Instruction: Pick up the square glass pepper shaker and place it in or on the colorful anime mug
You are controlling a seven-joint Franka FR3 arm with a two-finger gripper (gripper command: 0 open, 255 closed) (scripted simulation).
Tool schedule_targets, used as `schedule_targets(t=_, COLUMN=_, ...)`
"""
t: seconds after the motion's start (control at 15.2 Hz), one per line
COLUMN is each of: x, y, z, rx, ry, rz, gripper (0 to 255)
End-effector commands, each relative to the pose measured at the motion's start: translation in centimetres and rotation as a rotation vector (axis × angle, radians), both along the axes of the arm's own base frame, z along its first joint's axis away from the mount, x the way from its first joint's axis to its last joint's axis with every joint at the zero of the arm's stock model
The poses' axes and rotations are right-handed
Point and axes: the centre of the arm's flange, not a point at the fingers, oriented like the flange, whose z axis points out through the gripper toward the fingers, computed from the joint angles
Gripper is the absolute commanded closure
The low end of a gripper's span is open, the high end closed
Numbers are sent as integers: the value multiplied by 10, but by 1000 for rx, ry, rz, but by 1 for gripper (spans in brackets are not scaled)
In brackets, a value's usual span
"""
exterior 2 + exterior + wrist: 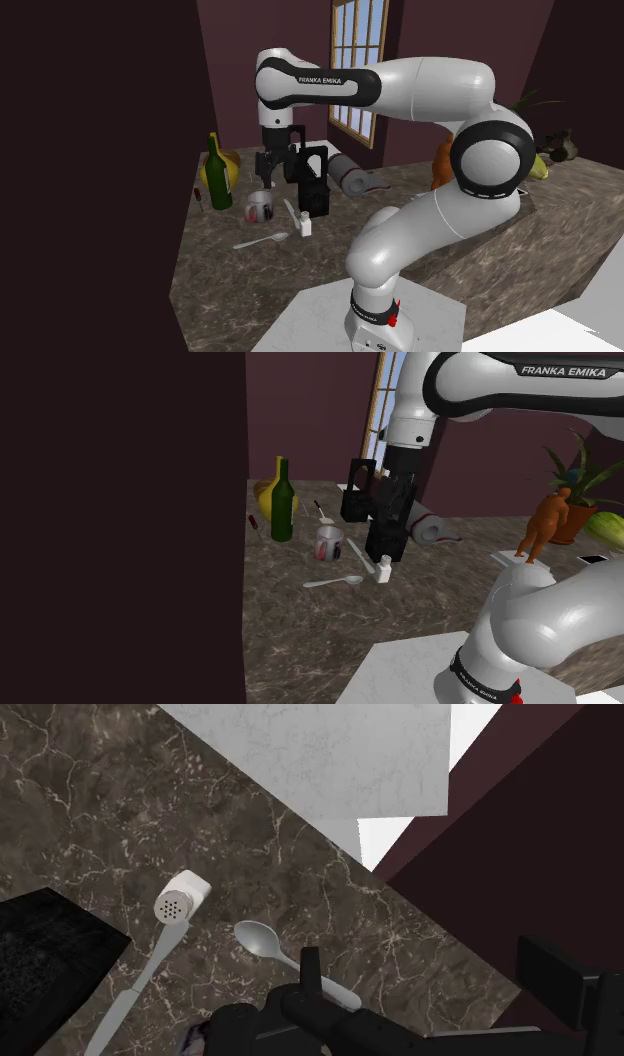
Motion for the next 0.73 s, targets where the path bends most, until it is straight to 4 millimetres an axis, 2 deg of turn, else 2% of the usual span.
schedule_targets(t=0.0, x=0, y=0, z=0, rx=0, ry=0, rz=0, gripper=0)
schedule_targets(t=0.66, x=5, y=-65, z=-108, rx=-65, ry=28, rz=-3, gripper=0)
